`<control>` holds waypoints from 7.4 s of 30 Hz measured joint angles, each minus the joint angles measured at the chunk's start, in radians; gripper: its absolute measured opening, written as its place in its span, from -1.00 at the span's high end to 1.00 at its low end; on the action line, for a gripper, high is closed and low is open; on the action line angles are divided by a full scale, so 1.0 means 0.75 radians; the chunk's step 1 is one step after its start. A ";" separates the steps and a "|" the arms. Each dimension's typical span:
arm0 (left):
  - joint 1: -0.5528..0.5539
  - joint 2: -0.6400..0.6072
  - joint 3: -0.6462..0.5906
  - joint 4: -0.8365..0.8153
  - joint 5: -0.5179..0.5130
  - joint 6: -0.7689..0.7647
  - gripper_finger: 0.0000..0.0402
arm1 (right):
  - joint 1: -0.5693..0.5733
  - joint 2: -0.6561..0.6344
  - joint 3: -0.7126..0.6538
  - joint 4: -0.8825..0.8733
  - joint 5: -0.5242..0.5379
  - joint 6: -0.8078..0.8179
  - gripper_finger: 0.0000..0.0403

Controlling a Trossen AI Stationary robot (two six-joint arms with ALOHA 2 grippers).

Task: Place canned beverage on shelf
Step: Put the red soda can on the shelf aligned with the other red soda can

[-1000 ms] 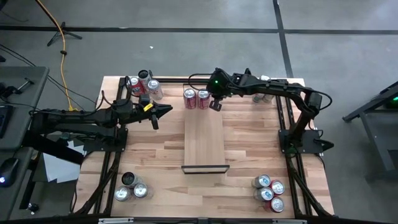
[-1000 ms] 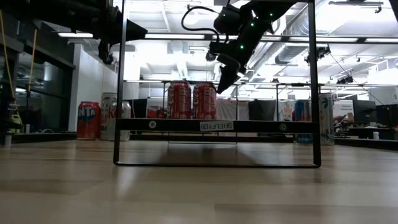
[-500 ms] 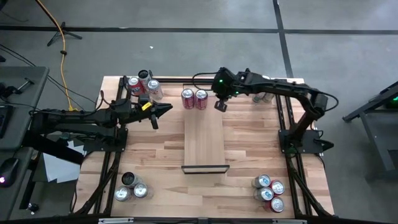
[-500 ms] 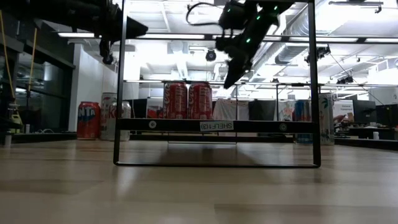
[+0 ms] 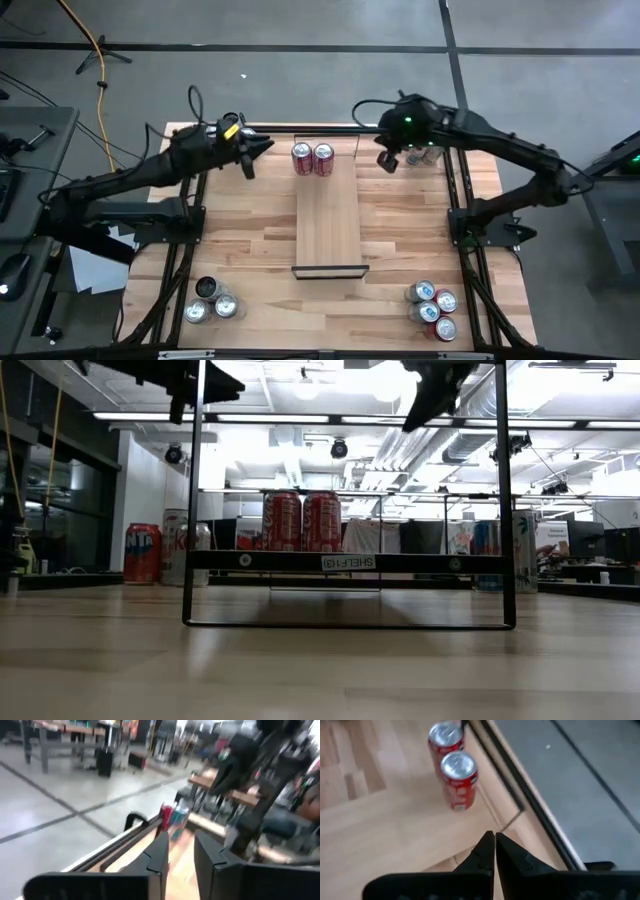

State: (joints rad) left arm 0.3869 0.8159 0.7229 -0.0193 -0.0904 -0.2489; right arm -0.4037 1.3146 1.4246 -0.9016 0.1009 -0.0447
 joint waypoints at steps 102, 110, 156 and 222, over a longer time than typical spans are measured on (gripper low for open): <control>-0.207 0.092 0.275 -0.341 0.176 -0.152 -0.19 | 1.857 0.159 0.002 -0.679 -0.360 2.472 -0.84; -0.206 0.092 0.275 -0.341 0.139 -0.152 -0.19 | 1.869 0.259 0.002 -0.720 -0.299 2.379 -0.64; -0.206 0.092 0.275 -0.339 0.139 -0.154 -0.19 | 1.887 0.445 0.000 -0.696 -0.240 2.327 -0.57; -0.206 0.093 0.275 -0.324 0.099 -0.155 -0.19 | 1.777 0.375 -0.316 -0.679 -0.205 2.257 -0.57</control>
State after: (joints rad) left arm 0.2325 0.8856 0.9291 -0.2626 -0.0158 -0.3649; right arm 0.9287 1.5955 1.1877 -1.4106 -0.0526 1.6480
